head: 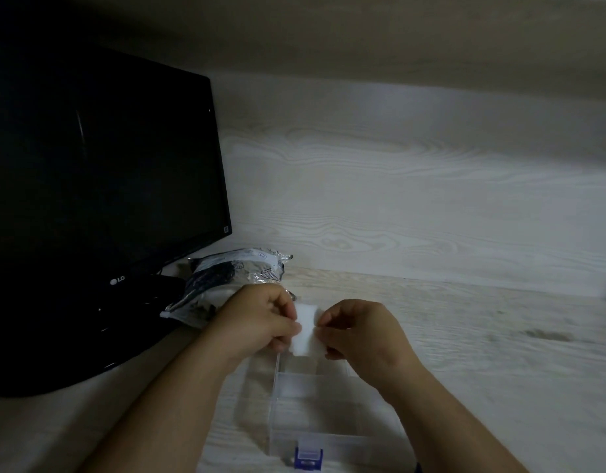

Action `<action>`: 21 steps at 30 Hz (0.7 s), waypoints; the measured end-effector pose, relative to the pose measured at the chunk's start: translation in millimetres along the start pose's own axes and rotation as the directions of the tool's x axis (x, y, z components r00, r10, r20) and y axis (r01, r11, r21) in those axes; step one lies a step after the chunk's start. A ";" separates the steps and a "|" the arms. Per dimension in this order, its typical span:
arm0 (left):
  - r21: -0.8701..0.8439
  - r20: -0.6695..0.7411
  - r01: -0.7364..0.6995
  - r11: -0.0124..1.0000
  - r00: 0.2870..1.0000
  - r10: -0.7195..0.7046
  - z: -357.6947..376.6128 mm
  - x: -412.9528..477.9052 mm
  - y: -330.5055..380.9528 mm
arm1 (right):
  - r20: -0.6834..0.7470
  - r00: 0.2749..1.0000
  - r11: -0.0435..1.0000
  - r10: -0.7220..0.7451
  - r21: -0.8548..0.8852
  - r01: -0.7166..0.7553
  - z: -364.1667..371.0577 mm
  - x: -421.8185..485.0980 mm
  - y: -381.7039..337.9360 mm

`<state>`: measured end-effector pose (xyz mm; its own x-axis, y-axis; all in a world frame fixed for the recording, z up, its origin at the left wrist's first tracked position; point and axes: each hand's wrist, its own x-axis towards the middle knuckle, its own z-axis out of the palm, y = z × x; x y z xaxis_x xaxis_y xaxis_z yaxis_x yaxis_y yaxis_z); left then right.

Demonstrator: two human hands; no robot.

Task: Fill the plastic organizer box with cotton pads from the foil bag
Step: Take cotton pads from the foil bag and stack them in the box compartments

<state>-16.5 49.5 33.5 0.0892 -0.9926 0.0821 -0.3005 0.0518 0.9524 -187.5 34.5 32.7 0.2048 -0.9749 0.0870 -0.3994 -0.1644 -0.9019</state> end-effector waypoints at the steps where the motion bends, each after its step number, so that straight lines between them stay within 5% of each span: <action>1: 0.039 0.003 0.002 0.999 1.000 -0.002 -0.1 -0.7 0.0 | 0.008 1.000 0.998 -0.007 -0.068 0.008 0.4 -0.1 0.4; 4: 0.175 -0.008 0.014 0.984 1.000 -0.012 -1.3 0.2 -2.4 | 0.049 0.998 0.967 -0.032 -0.250 0.043 2.2 -1.6 0.4; 21: 0.616 0.027 -0.009 0.787 1.000 -0.009 2.6 -6.1 -0.8 | 0.252 0.966 0.860 0.053 -0.503 0.085 11.5 7.2 4.3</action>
<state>-19.4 55.1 31.5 0.0662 -0.9957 0.0652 -0.8228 -0.0175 0.5681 -177.4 28.5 24.5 0.4025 -0.9127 -0.0702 -0.7759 -0.2995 -0.5553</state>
